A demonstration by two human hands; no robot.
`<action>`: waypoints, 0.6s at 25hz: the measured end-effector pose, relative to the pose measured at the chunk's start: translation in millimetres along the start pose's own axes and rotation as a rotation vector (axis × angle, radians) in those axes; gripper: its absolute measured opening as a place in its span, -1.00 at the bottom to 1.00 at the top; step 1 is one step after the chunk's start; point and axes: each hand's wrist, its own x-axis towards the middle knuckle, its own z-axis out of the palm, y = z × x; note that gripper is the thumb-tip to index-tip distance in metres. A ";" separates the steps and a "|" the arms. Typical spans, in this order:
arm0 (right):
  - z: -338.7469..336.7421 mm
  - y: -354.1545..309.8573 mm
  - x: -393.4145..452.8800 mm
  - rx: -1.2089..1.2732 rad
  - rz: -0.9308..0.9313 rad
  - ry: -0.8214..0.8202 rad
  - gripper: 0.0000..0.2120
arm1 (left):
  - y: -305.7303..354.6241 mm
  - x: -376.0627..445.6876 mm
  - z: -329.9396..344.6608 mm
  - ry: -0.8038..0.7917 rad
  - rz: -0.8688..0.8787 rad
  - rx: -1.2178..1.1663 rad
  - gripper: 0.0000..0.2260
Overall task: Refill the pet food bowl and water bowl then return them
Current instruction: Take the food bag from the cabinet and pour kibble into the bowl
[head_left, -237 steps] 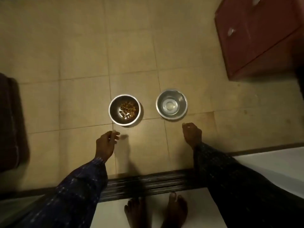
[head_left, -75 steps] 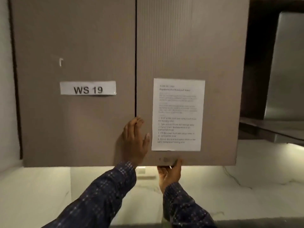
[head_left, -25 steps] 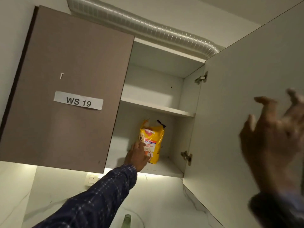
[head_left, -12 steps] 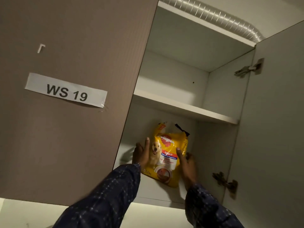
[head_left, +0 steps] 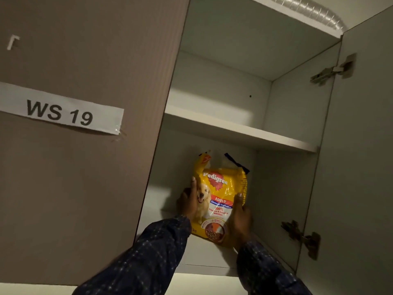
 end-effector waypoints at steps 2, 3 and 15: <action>-7.2 -4.3 -19.0 0.017 -0.016 0.007 -0.48 | 7.0 -26.7 -4.5 0.018 0.000 -0.012 -0.31; -12.3 -6.6 -31.3 0.031 -0.015 0.009 -0.46 | 7.9 -40.2 -6.7 0.024 0.012 -0.005 -0.30; -100.2 -17.2 -227.7 0.086 -0.007 -0.020 -0.33 | -8.9 -255.3 -73.1 0.206 0.021 -0.046 -0.21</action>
